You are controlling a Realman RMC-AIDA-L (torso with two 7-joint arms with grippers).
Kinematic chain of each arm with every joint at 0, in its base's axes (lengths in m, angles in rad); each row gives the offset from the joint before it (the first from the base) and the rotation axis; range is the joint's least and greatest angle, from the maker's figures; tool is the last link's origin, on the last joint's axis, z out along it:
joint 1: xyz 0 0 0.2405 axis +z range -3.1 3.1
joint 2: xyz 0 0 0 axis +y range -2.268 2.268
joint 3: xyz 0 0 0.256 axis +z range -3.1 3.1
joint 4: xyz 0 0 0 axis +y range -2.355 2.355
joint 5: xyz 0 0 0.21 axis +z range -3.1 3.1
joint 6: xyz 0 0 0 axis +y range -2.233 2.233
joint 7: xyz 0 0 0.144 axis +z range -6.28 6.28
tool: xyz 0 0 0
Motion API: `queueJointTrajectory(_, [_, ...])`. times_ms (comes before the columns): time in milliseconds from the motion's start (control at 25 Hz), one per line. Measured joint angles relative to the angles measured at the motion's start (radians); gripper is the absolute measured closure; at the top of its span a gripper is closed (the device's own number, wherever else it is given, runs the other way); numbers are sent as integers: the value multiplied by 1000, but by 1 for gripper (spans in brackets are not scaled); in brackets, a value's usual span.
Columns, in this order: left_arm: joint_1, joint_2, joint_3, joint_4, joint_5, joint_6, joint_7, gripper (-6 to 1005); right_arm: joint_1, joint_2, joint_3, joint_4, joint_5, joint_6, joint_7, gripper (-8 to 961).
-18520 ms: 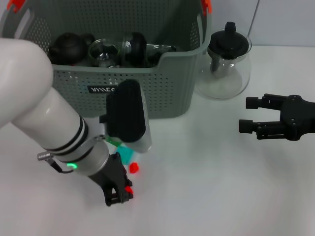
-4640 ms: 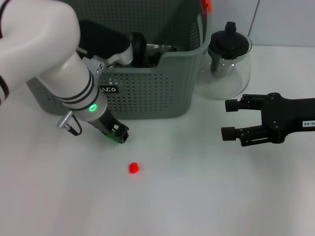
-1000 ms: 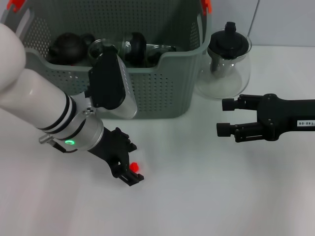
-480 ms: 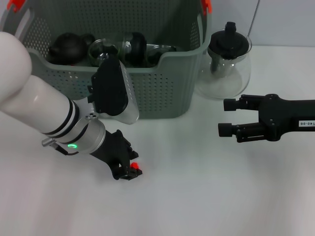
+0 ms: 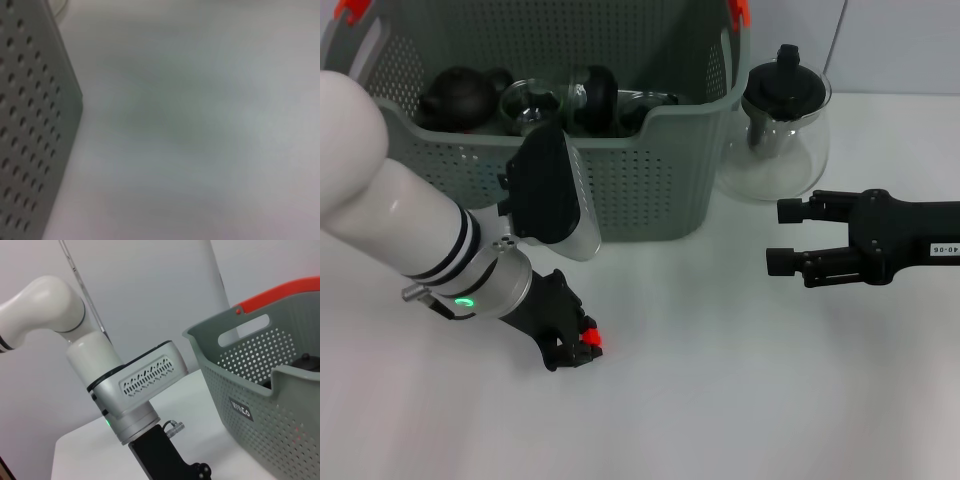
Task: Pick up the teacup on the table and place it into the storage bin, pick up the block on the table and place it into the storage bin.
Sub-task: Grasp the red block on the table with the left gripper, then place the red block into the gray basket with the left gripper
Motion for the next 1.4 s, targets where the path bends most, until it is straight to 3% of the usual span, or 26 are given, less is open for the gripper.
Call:
queueJointTrajectory(240, [5, 0, 12, 9, 0, 4, -9, 693, 0, -1, 0, -2, 1, -2, 0, 8])
queueJointTrajectory(320, [10, -1, 5, 25, -3, 15, -24, 794, 0, -1, 0, -4, 1, -5, 0, 8])
queueJointTrajectory(360, [10, -1, 5, 25, -3, 15, -24, 796, 0, -1, 0, -4, 1, -5, 0, 8])
queueJointTrajectory(560, [71, -5, -50, 168, -79, 120, -41, 807, 0, -2, 0, -6, 1, -7, 0, 8])
queueJointTrajectory(760, [82, 5, -378, 276, -463, 415, -57, 805, -4, -4, 1, -7, 1, -10, -1, 8])
queueJointTrajectory(840, [43, 20, -562, 281, -603, 491, -114, 804, -6, -4, 2, -8, 2, -11, -1, 8])
queueJointTrajectory(920, [-3, 48, -674, 279, -659, 491, -164, 803, -6, -4, 3, -8, 2, -11, -1, 8])
queueJointTrajectory(1040, [-69, 113, -714, 238, -601, 359, -215, 801, -7, -4, 5, -8, 2, -10, -3, 8])
queueJointTrajectory(1160, [-140, 158, -688, 162, -435, 217, -272, 800, -8, -4, 5, -8, 2, -10, -2, 8])
queueJointTrajectory(1240, [-192, 171, -680, 113, -294, 151, -313, 799, -8, -3, 5, -8, 2, -11, 1, 8])
queueJointTrajectory(1400, [-262, 171, -655, 71, -93, 106, -399, 797, -6, -3, 5, -9, 2, -11, 9, 8])
